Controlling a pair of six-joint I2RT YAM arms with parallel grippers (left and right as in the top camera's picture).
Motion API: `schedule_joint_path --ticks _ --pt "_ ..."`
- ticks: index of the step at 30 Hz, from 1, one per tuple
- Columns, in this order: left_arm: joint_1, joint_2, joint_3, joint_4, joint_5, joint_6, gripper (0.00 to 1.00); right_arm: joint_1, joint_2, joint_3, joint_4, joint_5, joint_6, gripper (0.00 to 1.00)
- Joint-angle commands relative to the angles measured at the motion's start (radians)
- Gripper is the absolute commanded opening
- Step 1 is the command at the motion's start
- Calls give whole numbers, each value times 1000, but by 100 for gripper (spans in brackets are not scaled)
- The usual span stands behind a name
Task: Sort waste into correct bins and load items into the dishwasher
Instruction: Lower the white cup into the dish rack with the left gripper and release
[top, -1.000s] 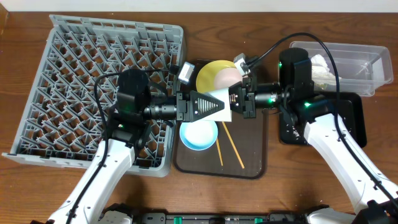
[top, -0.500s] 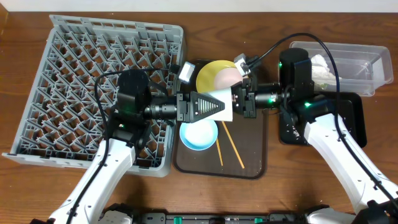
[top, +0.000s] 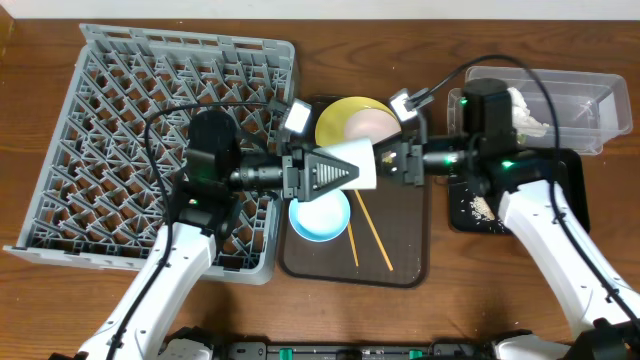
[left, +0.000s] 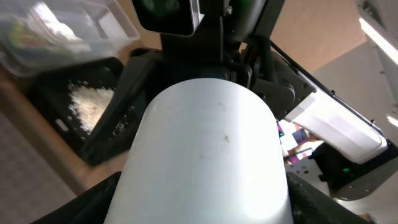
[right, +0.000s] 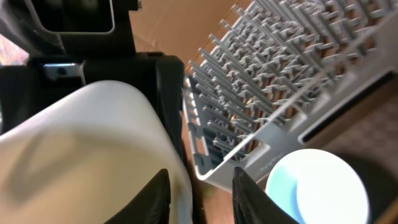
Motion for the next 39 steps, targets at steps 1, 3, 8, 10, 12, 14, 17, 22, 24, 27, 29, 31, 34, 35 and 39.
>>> schedule_joint_path --ticks 1,3,8,10,12,14,17,22,24,27,29,31,34,35,39 --pt "60 -1 5 -46 -52 116 25 -64 -1 9 -3 -82 -9 34" --pt "95 -1 5 -91 -70 154 25 -94 -1 9 -3 -108 -9 34" --pt "183 -2 5 -190 -106 246 24 -172 -1 9 -16 -82 -10 34" --pt "219 -6 5 -278 -173 309 24 -197 -1 9 -51 5 -18 34" --pt "251 -18 6 -396 -283 369 23 -212 -1 9 -109 102 -49 34" --pt "277 -37 9 -504 -388 420 20 -217 -1 11 -173 181 -90 34" --pt "315 -88 38 -690 -567 484 11 -217 -3 32 -300 285 -168 34" --pt "361 -176 111 -963 -906 502 7 -217 -3 109 -529 454 -282 34" --pt "381 -199 135 -1047 -1040 502 6 -217 -3 146 -610 518 -323 34" --pt "417 -211 142 -1119 -1170 502 7 -217 -3 201 -713 621 -366 34" --pt "438 -205 142 -1150 -1217 502 7 -217 -3 227 -757 668 -377 35" --pt "455 -192 142 -1176 -1246 502 7 -217 -3 249 -792 712 -377 35" --pt "468 -149 142 -1201 -1245 502 8 -217 -6 254 -800 732 -377 35" --pt "468 -133 142 -1213 -1245 501 8 -217 -6 254 -800 732 -377 36" --pt "468 -69 142 -1238 -1244 501 8 -217 -6 254 -801 732 -377 36"
